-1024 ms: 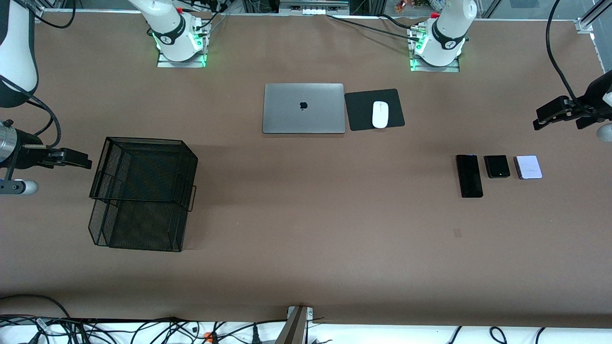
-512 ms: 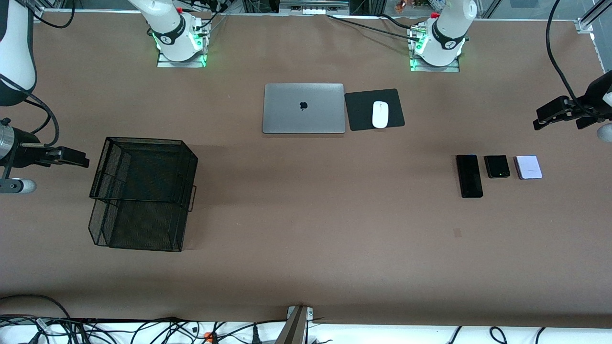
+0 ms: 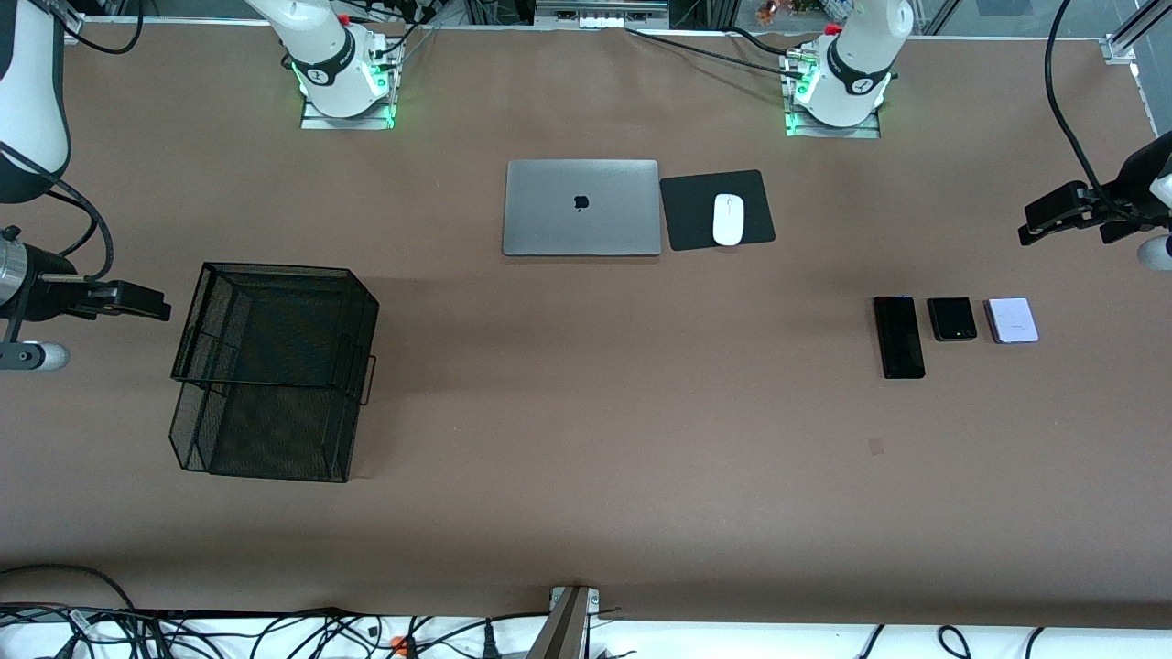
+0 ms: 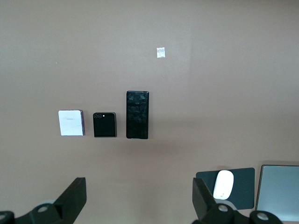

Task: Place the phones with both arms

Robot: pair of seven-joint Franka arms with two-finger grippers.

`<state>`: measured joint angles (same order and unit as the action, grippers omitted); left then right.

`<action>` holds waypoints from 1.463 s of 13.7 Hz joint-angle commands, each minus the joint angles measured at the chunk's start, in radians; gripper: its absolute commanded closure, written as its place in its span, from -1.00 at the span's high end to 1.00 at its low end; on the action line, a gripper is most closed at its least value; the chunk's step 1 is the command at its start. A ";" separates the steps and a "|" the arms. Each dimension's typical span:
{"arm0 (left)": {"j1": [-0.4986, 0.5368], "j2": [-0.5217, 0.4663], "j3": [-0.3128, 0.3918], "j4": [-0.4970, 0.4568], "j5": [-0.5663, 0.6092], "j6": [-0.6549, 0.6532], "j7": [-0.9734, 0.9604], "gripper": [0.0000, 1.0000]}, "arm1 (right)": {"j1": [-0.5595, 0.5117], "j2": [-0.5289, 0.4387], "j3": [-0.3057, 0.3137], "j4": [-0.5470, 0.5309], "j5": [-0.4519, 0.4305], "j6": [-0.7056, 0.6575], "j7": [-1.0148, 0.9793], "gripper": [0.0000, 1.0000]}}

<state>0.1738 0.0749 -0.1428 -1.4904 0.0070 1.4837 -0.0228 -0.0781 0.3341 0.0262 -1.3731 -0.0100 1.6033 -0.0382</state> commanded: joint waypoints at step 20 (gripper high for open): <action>0.064 0.132 0.006 -0.552 0.005 0.732 0.129 1.00 | -0.005 -0.001 0.009 0.006 0.004 0.012 0.004 1.00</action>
<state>0.2333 0.2008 -0.1341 -1.9518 0.0072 2.0871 0.0851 -0.0775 0.3341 0.0278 -1.3719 -0.0096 1.6074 -0.0386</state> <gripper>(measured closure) 0.000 0.000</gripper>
